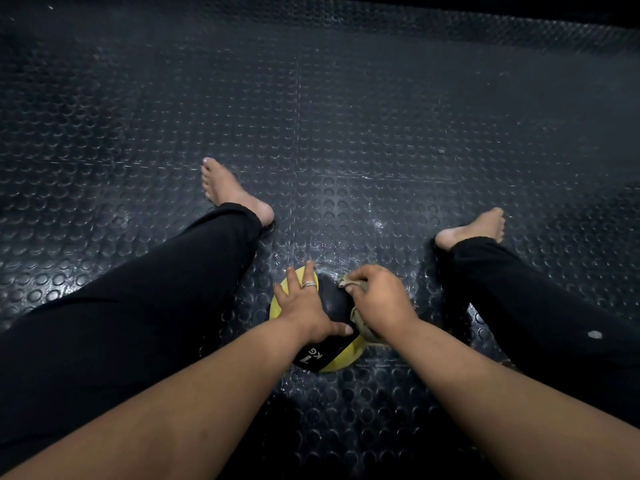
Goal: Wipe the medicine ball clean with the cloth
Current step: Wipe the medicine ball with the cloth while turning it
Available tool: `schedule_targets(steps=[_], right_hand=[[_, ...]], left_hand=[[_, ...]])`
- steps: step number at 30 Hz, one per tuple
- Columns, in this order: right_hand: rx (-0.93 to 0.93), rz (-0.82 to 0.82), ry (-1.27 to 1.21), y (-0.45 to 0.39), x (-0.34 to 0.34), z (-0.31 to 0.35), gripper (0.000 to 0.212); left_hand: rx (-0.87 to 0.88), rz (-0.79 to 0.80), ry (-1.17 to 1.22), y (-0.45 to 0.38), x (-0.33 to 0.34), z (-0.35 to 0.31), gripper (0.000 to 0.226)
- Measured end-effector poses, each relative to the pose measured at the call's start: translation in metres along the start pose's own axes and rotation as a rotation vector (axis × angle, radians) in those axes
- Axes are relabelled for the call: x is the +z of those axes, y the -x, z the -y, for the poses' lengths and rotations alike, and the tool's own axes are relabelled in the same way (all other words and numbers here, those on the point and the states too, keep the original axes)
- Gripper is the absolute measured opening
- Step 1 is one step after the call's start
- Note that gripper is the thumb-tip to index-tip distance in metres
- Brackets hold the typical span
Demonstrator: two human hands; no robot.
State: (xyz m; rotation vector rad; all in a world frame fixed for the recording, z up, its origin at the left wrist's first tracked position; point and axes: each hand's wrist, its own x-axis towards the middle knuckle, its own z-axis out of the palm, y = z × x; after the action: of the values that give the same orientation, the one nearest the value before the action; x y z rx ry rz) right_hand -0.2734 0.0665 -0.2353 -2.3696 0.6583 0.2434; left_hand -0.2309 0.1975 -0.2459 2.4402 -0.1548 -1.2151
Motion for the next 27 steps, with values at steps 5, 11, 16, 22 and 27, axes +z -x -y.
schedule_targets(steps=[5,11,16,22,27], right_hand=[[0.068,-0.010,-0.005,-0.014,0.004,-0.002,0.014],[0.063,0.018,0.039,-0.024,0.004,0.002,0.013],[-0.073,0.009,0.069,-0.001,0.007,0.006,0.013],[0.123,0.032,0.031,-0.038,0.003,-0.002,0.011],[0.024,0.020,0.096,-0.028,0.005,0.003,0.012]], left_hand=[[0.003,0.015,-0.015,-0.005,0.000,-0.004,0.133],[0.013,0.008,0.032,-0.009,-0.003,0.002,0.132],[0.025,0.000,0.070,-0.010,-0.005,0.006,0.133],[0.033,0.000,0.009,-0.003,0.002,-0.004,0.131],[0.030,0.009,0.021,-0.004,0.000,-0.003,0.130]])
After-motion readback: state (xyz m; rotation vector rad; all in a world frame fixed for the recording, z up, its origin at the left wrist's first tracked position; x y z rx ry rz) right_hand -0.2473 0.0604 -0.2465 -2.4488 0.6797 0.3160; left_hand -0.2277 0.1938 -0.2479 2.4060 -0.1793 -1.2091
